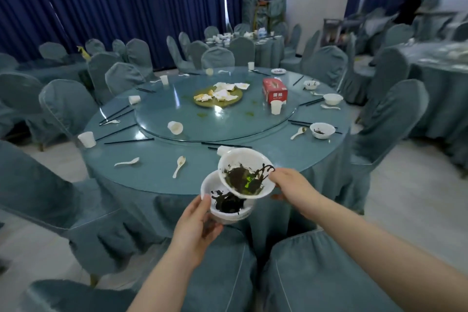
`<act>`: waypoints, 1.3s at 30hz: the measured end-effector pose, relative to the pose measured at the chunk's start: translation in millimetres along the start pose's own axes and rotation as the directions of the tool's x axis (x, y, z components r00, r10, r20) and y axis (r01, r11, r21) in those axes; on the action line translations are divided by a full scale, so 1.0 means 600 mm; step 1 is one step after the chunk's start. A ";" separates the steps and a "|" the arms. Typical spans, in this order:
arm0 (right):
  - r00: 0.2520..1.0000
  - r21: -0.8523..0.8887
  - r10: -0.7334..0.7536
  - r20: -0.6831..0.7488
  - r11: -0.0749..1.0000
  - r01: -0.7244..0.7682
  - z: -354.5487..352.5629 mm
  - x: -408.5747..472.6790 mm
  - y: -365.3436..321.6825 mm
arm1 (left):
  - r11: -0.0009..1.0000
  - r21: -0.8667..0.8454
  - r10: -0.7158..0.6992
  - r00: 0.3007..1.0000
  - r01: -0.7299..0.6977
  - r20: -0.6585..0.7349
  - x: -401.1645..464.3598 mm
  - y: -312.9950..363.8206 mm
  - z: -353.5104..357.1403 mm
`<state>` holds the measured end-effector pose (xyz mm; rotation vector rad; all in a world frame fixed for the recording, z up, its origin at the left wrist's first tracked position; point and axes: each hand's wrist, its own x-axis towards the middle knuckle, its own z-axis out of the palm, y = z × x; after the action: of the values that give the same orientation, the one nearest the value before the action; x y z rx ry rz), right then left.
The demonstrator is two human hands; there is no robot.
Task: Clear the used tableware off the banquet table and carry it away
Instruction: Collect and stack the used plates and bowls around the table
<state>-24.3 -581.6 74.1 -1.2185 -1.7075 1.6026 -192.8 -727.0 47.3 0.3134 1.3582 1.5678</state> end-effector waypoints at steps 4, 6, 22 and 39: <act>0.993 -0.048 -0.040 -0.109 0.998 0.035 -0.005 -0.114 0.000 | 0.998 0.062 0.002 0.988 -0.011 0.156 -0.070 -0.022 0.032; 0.983 -0.053 -0.038 -0.179 0.998 0.029 -0.022 -0.159 0.006 | 0.996 0.083 -0.010 0.977 -0.008 0.214 -0.101 -0.032 0.055; 0.946 0.299 0.128 -0.299 0.954 -0.034 -0.463 -0.439 0.131 | 0.927 0.370 -0.174 0.804 -0.061 0.569 -0.261 -0.214 0.457; 0.894 0.342 0.133 -0.429 0.939 0.025 -0.979 -0.544 0.289 | 0.953 0.249 -0.284 0.800 0.173 0.529 -0.301 -0.480 0.904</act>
<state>669.3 -573.3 86.7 -1.3347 -1.0660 1.4287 430.7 -582.2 53.7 0.6473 1.0268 1.0254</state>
